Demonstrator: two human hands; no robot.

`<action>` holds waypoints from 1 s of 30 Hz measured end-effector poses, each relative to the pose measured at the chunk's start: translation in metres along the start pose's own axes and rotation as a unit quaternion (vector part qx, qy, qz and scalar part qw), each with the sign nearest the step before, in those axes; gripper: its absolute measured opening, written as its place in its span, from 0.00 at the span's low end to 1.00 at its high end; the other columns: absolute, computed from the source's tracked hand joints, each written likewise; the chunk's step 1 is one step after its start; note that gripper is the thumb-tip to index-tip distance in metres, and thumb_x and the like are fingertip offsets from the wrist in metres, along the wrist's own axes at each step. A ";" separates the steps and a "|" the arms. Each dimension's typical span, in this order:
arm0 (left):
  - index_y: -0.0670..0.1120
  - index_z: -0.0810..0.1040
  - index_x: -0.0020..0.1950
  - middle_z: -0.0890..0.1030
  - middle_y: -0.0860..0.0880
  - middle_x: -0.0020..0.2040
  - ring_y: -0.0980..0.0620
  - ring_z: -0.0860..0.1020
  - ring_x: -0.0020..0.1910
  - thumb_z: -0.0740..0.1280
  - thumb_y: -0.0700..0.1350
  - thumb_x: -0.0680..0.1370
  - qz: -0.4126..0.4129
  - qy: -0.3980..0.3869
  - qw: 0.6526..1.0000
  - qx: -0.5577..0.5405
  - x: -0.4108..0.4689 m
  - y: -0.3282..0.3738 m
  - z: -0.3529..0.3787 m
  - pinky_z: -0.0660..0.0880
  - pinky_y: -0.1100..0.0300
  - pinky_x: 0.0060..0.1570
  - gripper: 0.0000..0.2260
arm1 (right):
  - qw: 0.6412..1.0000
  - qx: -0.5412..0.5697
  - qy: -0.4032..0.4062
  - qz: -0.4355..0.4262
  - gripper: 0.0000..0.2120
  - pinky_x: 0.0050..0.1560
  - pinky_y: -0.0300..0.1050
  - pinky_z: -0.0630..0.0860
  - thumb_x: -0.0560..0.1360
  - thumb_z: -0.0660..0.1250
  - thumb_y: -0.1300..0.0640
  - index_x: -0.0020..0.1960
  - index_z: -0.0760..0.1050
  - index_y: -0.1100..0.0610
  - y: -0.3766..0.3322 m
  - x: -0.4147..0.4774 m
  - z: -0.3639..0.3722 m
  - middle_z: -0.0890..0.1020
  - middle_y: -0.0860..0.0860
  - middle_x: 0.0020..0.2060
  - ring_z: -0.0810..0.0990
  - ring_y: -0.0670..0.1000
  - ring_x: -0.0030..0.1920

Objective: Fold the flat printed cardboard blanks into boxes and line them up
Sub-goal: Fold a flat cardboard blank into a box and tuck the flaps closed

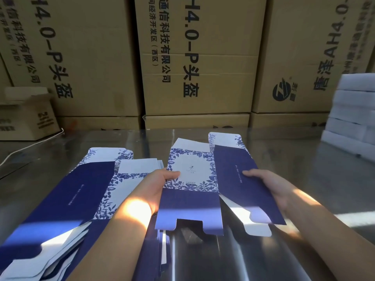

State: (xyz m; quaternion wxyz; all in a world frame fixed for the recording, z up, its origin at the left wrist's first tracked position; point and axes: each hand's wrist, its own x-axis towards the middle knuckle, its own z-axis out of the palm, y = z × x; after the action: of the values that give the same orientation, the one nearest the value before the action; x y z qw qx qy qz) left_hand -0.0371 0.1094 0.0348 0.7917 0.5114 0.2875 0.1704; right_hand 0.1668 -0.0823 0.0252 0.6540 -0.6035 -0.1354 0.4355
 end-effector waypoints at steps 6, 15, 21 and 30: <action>0.44 0.71 0.68 0.80 0.40 0.59 0.40 0.83 0.41 0.66 0.39 0.76 -0.003 -0.004 1.000 -0.011 -0.001 0.000 0.001 0.80 0.48 0.37 0.20 | 1.000 -0.001 0.001 0.002 0.11 0.34 0.49 0.81 0.70 0.70 0.57 0.49 0.82 0.61 -0.001 -0.003 0.001 0.85 0.60 0.46 0.85 0.58 0.37; 0.43 0.86 0.42 0.85 0.43 0.47 0.47 0.84 0.41 0.72 0.45 0.65 0.000 -0.091 0.995 -0.033 -0.002 -0.001 0.010 0.80 0.56 0.35 0.09 | 0.996 0.026 -0.064 -0.052 0.18 0.34 0.42 0.78 0.59 0.75 0.47 0.45 0.85 0.56 0.001 -0.004 0.008 0.85 0.54 0.41 0.82 0.53 0.33; 0.40 0.86 0.41 0.84 0.42 0.44 0.46 0.84 0.40 0.68 0.41 0.67 -0.002 -0.105 0.994 -0.031 -0.001 0.000 0.009 0.80 0.54 0.35 0.08 | 0.996 0.008 -0.074 -0.044 0.16 0.32 0.44 0.78 0.59 0.77 0.46 0.41 0.85 0.55 0.000 -0.007 0.009 0.85 0.54 0.39 0.83 0.53 0.33; 0.40 0.85 0.38 0.84 0.41 0.42 0.45 0.84 0.37 0.68 0.40 0.67 0.003 -0.093 0.995 -0.031 -0.001 0.000 0.008 0.80 0.53 0.32 0.07 | 0.995 0.037 -0.083 -0.035 0.08 0.33 0.46 0.80 0.64 0.73 0.54 0.39 0.85 0.59 -0.003 -0.012 0.008 0.86 0.57 0.40 0.85 0.55 0.35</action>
State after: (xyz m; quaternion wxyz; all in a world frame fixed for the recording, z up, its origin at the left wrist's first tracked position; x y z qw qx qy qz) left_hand -0.0330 0.1036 0.0378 0.8298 0.5012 0.2060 0.1332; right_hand 0.1551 -0.0849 0.0337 0.6769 -0.5358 -0.1940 0.4659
